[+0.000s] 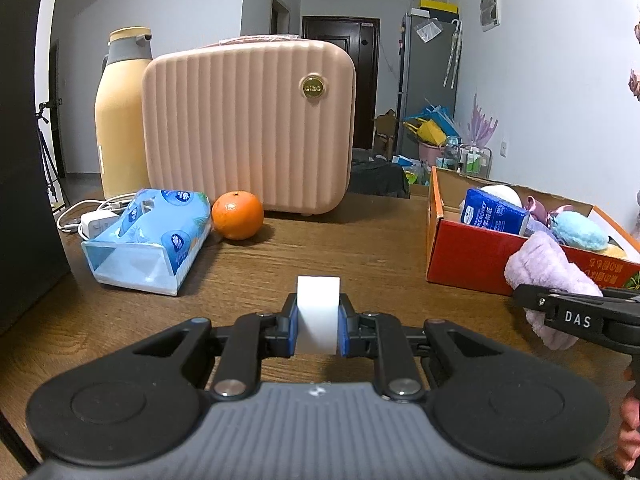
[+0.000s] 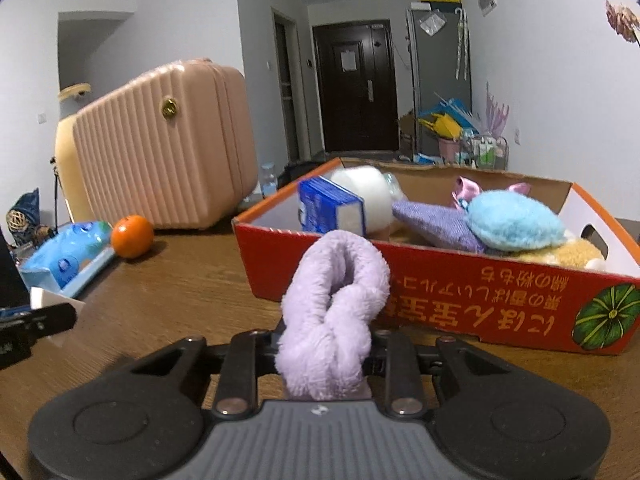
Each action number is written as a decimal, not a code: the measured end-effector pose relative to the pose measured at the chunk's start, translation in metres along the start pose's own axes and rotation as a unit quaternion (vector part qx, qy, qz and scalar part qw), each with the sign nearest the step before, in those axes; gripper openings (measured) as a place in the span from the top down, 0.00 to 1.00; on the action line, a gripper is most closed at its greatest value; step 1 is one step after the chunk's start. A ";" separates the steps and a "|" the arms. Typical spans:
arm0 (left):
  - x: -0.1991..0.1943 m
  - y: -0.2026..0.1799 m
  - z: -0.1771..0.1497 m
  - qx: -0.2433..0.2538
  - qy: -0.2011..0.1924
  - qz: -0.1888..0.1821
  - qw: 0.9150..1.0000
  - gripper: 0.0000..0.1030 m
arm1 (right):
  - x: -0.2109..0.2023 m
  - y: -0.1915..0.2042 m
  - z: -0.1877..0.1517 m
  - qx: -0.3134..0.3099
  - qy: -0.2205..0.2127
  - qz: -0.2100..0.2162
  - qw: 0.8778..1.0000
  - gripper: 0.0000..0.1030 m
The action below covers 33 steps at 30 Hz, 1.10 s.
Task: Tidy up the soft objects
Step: 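Carry the wedge in the left tool and headband in the right tool over the box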
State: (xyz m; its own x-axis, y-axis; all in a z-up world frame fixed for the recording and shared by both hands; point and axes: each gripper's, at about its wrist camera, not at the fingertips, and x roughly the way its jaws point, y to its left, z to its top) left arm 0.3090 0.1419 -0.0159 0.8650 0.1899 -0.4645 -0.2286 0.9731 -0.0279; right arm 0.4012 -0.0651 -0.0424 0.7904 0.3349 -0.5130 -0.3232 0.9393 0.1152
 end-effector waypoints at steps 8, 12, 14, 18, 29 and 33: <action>-0.004 -0.005 0.010 -0.010 -0.026 0.012 1.000 0.81 | -0.017 0.007 0.003 -0.018 -0.039 0.018 0.999 0.75; -0.003 -0.013 0.016 -0.014 -0.038 0.010 0.999 0.81 | -0.025 0.013 0.003 -0.033 -0.059 0.025 0.997 0.75; -0.003 -0.020 0.019 -0.012 -0.047 0.008 0.999 0.81 | -0.029 0.015 0.004 -0.039 -0.072 0.027 0.996 0.75; -0.002 -0.035 0.026 -0.010 -0.060 0.000 0.998 0.81 | -0.036 0.013 0.006 -0.046 -0.100 0.025 0.994 0.75; 0.009 -0.091 0.045 -0.013 -0.090 -0.030 0.995 0.81 | -0.045 -0.021 0.018 -0.018 -0.147 0.006 0.989 0.75; 0.016 -0.113 0.053 -0.020 -0.098 -0.043 0.994 0.81 | -0.046 -0.039 0.025 -0.007 -0.164 -0.003 0.986 0.75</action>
State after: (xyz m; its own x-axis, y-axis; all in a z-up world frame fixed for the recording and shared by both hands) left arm 0.3721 0.0416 0.0272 0.9515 0.1311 -0.2785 -0.1638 0.9816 -0.0977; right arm 0.3904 -0.1155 -0.0019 0.9176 0.3375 -0.2101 -0.3231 0.9410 0.1004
